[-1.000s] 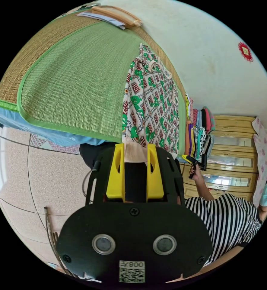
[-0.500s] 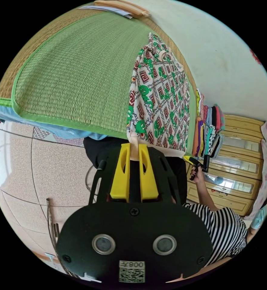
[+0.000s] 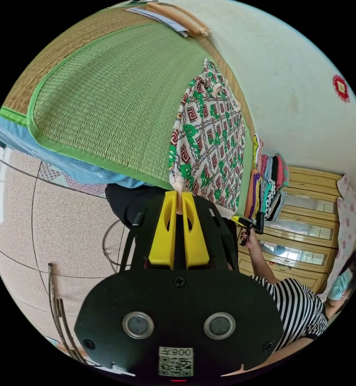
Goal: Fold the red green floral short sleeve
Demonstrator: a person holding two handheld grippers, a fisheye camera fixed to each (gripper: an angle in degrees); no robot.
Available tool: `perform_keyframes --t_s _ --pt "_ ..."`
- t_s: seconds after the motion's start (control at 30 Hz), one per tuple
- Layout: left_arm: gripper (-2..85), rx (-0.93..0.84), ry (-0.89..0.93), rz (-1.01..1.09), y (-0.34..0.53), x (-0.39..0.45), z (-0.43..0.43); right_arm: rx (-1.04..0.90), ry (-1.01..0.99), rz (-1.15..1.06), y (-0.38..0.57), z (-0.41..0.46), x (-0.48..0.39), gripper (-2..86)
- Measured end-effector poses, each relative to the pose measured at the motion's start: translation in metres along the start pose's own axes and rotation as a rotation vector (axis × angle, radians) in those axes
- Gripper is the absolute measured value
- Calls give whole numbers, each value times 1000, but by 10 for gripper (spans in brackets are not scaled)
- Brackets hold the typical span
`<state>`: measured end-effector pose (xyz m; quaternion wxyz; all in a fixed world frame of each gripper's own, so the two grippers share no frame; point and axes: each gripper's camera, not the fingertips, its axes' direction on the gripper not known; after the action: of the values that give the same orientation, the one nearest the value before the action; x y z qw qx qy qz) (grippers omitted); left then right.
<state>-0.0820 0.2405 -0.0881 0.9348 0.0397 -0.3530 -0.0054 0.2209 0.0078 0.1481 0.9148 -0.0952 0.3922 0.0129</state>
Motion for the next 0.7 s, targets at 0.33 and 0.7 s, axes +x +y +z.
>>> perform_keyframes --t_s 0.33,0.7 --pt "22 -34 -16 3 27 -5 7 -19 -12 13 1 10 15 89" --pt "22 -12 18 13 53 -4 -7 25 -153 -55 26 -17 21 10"
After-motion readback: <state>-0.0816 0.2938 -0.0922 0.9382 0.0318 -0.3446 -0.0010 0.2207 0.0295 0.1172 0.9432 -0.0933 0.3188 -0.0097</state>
